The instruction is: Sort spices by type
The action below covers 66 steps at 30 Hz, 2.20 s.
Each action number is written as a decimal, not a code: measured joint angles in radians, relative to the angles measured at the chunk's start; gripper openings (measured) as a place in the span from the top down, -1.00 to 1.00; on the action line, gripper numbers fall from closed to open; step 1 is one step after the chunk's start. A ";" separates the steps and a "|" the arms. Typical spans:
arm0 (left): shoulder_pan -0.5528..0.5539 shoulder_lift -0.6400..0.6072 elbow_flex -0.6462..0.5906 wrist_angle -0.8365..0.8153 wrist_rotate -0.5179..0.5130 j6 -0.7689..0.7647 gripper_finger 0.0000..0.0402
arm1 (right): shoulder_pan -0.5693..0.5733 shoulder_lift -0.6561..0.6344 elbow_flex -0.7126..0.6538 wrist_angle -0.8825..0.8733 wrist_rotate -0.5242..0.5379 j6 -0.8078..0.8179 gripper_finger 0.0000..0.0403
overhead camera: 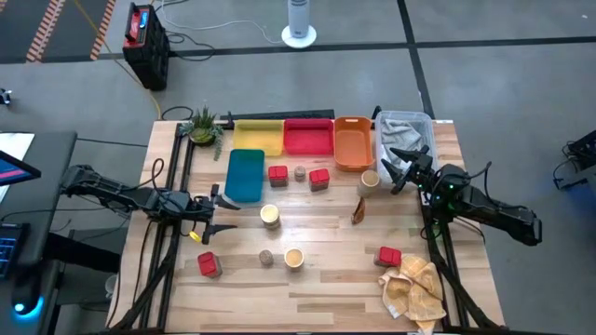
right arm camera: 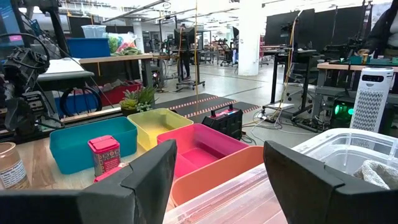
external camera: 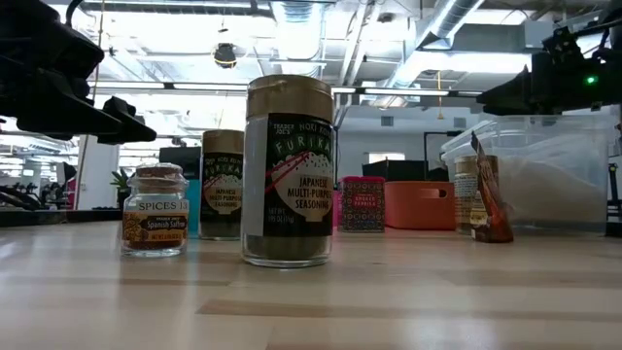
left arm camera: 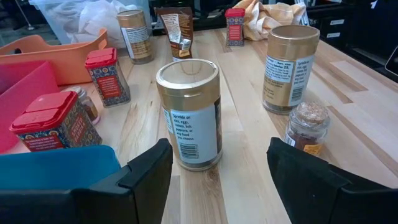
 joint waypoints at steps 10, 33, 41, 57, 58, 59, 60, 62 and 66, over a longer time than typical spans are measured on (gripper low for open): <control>0.000 0.000 0.000 0.000 0.000 0.000 -0.24 | 0.000 0.000 0.000 0.000 0.000 0.003 -0.37; 0.000 0.000 0.000 0.000 0.000 0.000 -0.24 | 0.000 0.000 0.000 0.000 0.000 -0.001 -0.37; 0.000 0.000 0.000 0.000 0.000 0.000 -0.24 | 0.000 0.000 0.000 0.000 0.000 -0.001 -0.37; 0.002 0.000 -0.001 0.005 -0.080 0.184 -0.24 | 0.000 0.000 0.000 0.000 0.000 0.000 -0.37; 0.002 0.000 -0.001 0.005 -0.080 0.176 -0.24 | 0.000 0.000 0.000 0.000 0.000 0.000 -0.37; 0.002 0.000 -0.001 0.005 -0.080 0.175 -0.24 | 0.000 0.000 0.000 0.000 0.000 0.000 -0.37; 0.002 0.000 -0.001 0.005 -0.080 0.176 -0.24 | 0.000 0.000 0.000 0.000 0.000 0.000 -0.37; 0.002 0.000 -0.001 0.005 -0.080 0.182 -0.24 | 0.000 0.000 0.000 0.000 0.000 0.003 -0.37; 0.001 0.000 -0.001 0.021 -0.075 0.067 -0.24 | 0.000 0.000 0.000 0.009 0.000 0.007 -0.37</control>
